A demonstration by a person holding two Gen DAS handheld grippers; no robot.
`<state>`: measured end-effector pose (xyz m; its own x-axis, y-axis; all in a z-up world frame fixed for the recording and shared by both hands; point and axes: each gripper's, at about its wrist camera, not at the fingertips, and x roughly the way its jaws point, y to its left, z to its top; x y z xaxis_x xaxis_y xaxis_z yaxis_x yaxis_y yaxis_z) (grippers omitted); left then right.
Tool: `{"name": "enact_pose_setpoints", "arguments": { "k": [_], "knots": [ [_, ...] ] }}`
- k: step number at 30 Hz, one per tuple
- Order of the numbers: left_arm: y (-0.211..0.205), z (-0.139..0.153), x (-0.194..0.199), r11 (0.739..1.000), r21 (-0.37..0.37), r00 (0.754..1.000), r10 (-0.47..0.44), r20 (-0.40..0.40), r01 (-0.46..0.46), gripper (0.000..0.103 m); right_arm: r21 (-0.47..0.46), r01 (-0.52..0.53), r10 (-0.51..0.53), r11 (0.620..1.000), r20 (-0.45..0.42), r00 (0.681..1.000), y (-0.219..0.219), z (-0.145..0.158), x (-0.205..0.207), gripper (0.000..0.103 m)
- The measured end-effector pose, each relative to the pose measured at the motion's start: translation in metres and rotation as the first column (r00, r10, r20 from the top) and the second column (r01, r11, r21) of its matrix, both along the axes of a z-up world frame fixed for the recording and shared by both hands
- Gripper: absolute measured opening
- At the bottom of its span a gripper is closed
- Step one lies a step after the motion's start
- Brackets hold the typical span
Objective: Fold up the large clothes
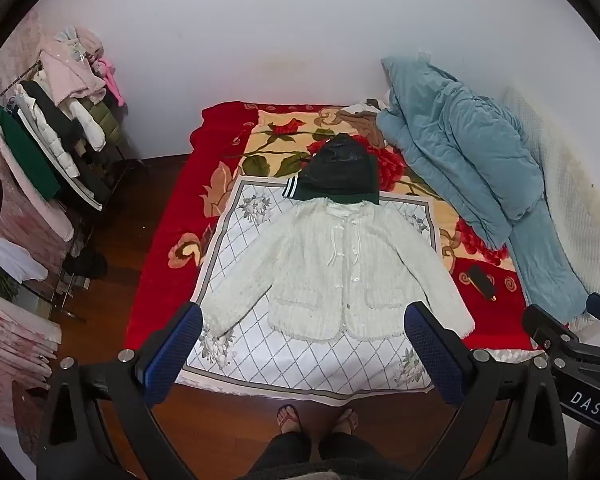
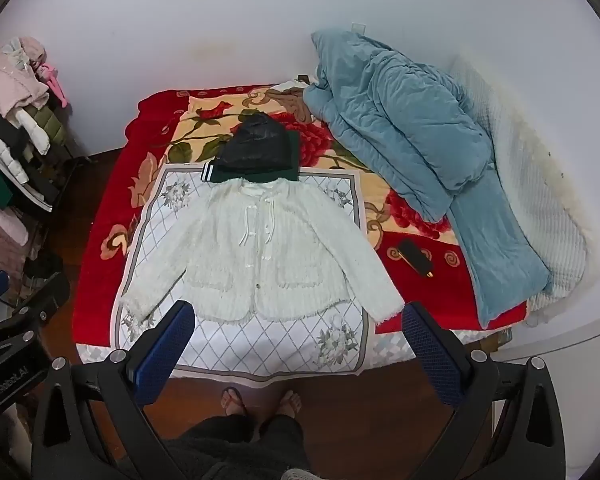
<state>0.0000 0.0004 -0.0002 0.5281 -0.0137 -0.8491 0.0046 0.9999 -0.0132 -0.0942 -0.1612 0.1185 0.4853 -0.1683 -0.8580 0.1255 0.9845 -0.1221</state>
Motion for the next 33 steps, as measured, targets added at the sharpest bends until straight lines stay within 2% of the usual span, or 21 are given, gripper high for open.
{"name": "enact_pose_setpoints", "arguments": {
  "k": [20,33],
  "knots": [
    [0.008,0.018,0.006,1.0,0.003,1.0,0.007,0.011,-0.007,0.103,0.006,-0.005,0.005,1.0,0.006,1.0,0.006,0.007,0.002,0.103],
    [0.016,0.024,-0.005,1.0,0.003,1.0,0.014,0.024,-0.014,0.103,-0.002,-0.007,0.007,1.0,0.014,1.0,0.015,0.012,0.005,0.103]
  ]
}}
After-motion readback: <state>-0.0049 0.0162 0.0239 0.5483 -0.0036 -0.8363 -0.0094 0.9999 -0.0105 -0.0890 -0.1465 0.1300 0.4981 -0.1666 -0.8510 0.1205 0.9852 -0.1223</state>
